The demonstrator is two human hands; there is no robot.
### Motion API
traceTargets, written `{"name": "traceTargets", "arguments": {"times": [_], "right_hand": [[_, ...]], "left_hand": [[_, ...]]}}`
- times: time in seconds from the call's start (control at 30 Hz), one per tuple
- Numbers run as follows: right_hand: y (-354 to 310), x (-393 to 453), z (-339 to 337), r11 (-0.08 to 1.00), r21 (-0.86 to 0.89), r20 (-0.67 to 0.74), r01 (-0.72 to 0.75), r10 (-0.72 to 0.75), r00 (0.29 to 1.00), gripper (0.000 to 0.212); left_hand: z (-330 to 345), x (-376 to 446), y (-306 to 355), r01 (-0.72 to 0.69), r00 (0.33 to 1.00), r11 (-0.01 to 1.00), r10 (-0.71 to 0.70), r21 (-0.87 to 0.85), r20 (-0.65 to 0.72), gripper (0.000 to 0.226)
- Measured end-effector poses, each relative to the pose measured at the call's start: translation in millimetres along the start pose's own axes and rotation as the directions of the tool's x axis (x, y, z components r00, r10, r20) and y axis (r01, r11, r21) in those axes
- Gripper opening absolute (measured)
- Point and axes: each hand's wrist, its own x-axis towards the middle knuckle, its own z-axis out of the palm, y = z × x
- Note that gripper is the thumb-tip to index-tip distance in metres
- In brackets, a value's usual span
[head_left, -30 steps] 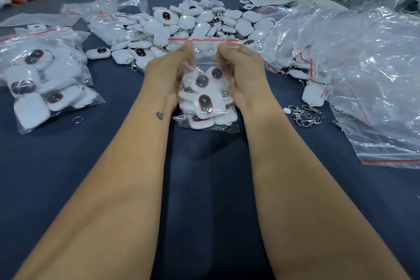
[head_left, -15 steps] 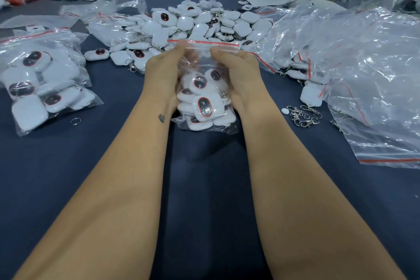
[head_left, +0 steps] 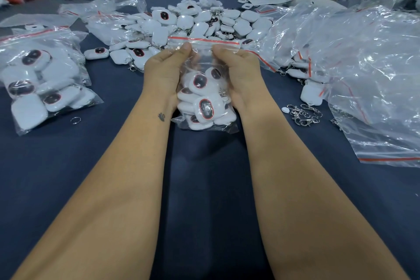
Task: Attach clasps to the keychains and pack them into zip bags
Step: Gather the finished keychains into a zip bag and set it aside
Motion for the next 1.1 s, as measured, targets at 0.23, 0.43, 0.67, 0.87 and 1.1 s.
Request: {"name": "traceTargets", "arguments": {"times": [0.23, 0.43, 0.67, 0.87, 1.1], "right_hand": [[2.6, 2.0, -0.7, 0.996, -0.074, -0.022, 0.053, -0.055, 0.998, 0.007], [3.6, 1.4, -1.7, 1.0, -0.007, 0.014, 0.031, -0.03, 0.999, 0.014], [4.0, 2.1, -3.1, 0.997, -0.045, 0.029, 0.056, -0.054, 0.998, 0.005], [4.9, 2.9, -3.5, 0.999, -0.023, 0.105, 0.049, -0.046, 0.993, 0.004], [7.6, 5.1, -4.8, 0.993, -0.068, 0.094, 0.1, -0.094, 0.991, 0.008]], "left_hand": [[1.4, 0.3, 0.6, -0.016, 1.0, 1.0, 0.016, 0.022, 0.0, 0.013], [2.2, -1.7, -0.4, -0.026, 0.999, 0.999, 0.026, -0.02, 0.03, 0.016], [4.4, -6.9, 2.4, 0.05, 0.993, 0.995, -0.041, -0.084, 0.109, 0.011], [3.7, -8.8, 1.5, -0.007, 0.994, 1.0, 0.007, 0.003, 0.109, 0.016], [3.6, -7.8, 0.6, -0.046, 0.993, 0.995, 0.037, 0.084, 0.112, 0.014]]}}
